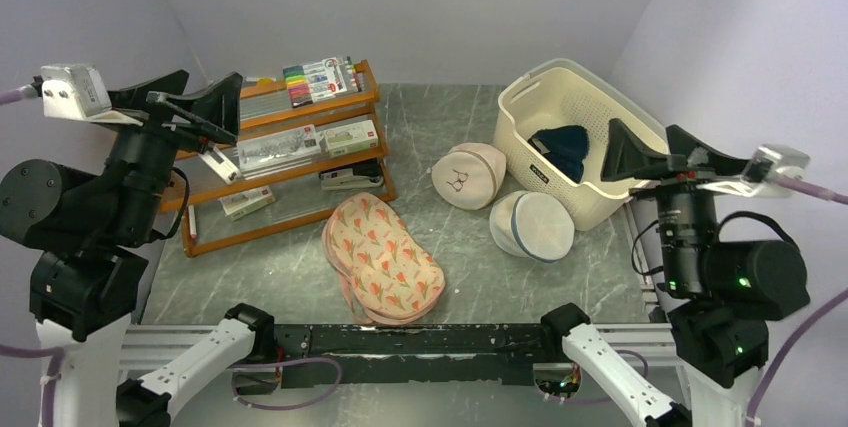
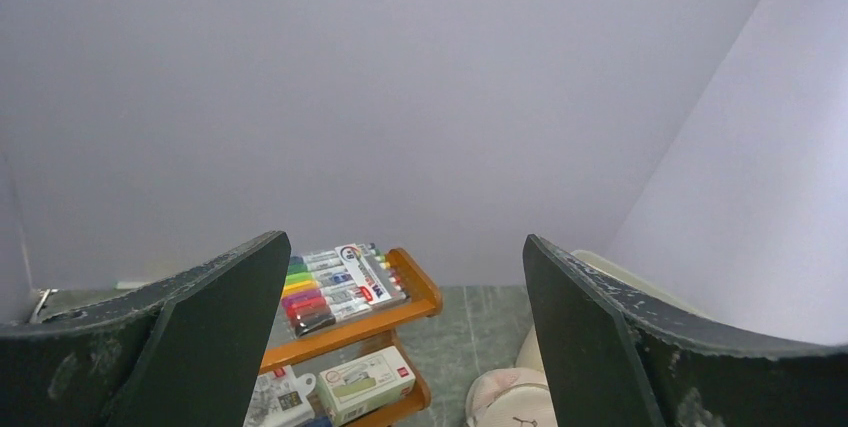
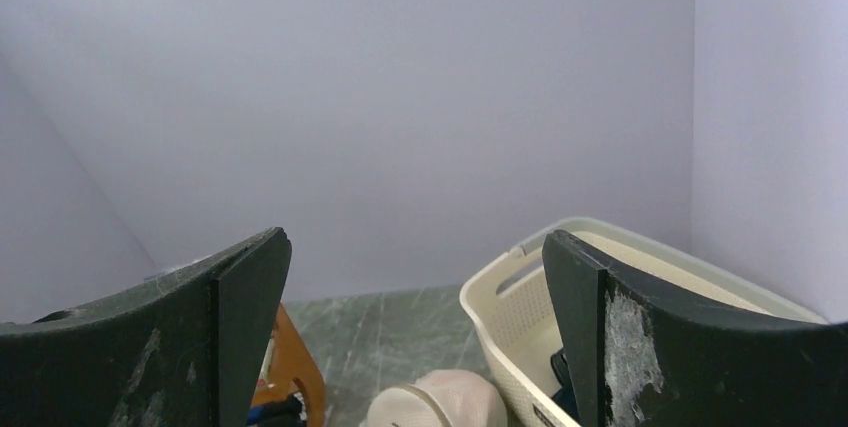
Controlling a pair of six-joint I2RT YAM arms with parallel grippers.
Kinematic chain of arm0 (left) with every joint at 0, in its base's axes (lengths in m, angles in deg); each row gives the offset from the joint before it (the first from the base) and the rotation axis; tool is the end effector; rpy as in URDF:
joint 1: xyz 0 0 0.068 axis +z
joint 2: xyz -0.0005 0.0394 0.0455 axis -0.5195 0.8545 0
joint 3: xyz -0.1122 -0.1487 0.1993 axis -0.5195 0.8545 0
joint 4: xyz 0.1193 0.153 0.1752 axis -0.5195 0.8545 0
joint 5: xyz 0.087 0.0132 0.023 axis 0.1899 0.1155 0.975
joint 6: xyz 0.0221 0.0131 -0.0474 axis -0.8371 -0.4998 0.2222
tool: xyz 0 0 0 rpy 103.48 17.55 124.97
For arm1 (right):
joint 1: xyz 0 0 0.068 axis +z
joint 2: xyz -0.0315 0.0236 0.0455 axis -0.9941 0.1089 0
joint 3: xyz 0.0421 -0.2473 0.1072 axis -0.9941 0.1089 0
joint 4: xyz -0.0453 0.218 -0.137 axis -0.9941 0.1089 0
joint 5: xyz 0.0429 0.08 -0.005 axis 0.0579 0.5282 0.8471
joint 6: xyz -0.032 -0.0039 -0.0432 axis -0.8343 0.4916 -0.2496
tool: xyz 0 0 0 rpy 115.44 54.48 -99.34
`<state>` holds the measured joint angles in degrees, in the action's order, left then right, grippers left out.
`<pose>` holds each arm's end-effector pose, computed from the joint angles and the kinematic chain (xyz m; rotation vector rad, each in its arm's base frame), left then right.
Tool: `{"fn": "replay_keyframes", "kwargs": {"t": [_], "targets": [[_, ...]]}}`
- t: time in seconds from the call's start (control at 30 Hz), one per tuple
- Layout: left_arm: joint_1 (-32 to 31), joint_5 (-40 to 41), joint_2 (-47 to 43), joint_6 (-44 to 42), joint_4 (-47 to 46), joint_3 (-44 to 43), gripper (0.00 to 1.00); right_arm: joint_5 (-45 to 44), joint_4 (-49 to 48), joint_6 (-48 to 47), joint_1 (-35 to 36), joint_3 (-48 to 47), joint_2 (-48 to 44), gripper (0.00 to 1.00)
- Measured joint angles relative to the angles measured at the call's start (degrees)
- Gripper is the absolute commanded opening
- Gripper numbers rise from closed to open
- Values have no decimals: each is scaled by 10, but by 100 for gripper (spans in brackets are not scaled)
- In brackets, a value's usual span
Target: Unzip the laundry bag and remove the bra
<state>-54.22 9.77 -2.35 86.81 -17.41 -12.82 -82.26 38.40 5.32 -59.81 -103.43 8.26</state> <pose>0.0676 -0.0223 0.5589 -0.0545 1.2433 -0.4715 0.0156 -0.0066 0.5223 0.1671 1.1620 0.3085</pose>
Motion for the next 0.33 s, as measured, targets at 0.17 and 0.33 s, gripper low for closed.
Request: {"fn": "replay_keyframes", "kwargs": {"t": [0.17,0.33], "targets": [[0,14,7,-4,14,1,98,-4,23,0,0,2,38,100],[0,17,11,-3,31,12,98,1,45,5,0,4,63,100]]}}
